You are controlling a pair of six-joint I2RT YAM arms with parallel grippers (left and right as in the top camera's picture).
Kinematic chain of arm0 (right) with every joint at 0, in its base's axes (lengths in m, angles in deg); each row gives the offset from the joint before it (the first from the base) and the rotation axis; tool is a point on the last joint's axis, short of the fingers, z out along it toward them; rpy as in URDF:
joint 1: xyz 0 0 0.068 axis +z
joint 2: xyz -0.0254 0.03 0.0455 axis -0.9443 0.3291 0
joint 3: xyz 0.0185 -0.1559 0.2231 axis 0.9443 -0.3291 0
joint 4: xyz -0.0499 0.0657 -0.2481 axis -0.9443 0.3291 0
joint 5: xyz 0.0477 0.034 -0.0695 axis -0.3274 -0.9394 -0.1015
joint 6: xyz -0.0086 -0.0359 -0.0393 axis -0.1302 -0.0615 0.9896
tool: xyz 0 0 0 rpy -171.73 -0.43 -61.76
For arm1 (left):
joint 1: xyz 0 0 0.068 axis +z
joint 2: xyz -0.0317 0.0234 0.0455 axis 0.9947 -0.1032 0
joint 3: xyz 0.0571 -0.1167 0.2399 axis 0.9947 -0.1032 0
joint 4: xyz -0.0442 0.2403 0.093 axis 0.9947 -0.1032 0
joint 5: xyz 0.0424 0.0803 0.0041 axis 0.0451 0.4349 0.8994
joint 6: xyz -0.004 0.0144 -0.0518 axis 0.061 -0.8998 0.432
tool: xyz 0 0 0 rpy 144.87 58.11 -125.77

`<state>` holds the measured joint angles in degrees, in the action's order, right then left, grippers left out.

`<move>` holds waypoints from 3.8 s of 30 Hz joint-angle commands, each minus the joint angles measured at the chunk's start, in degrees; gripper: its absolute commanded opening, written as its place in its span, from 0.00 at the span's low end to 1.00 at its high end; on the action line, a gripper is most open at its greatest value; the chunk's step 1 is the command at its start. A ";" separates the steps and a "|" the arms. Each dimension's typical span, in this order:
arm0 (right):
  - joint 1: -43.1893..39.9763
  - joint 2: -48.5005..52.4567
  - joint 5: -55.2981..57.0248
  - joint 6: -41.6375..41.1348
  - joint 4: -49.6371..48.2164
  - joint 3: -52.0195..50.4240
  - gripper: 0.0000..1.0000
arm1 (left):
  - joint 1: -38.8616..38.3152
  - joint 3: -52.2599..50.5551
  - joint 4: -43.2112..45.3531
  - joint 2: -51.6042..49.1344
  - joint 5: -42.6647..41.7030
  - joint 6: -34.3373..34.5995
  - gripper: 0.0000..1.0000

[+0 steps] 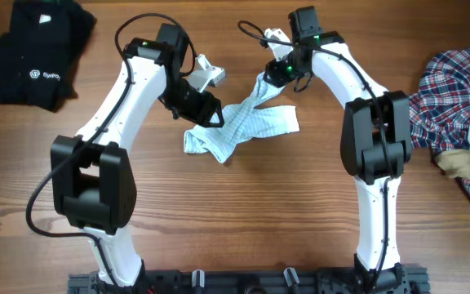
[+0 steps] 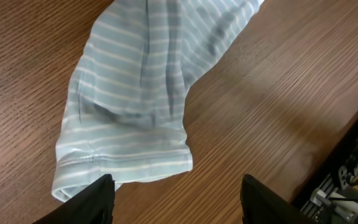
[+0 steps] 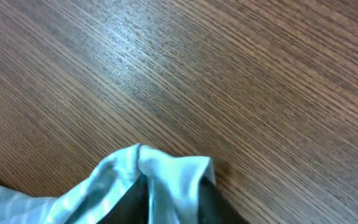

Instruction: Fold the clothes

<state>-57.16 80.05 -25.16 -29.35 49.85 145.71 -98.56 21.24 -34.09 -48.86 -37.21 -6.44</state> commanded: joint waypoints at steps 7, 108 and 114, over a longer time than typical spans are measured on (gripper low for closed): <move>0.02 0.44 -1.11 -2.14 -0.74 -0.02 0.04 | -0.04 0.07 0.00 1.46 -1.07 0.07 0.64; -5.84 -25.79 19.21 -34.99 1.31 -20.59 1.00 | -5.66 -17.59 14.16 0.94 5.64 57.02 0.71; -5.84 -26.01 19.21 -34.93 1.81 -20.59 1.00 | -5.66 -17.64 16.11 0.59 6.49 56.85 0.68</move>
<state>-63.08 54.80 -4.84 -64.61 51.58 124.67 -104.22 4.12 -18.66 -48.36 -32.21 49.67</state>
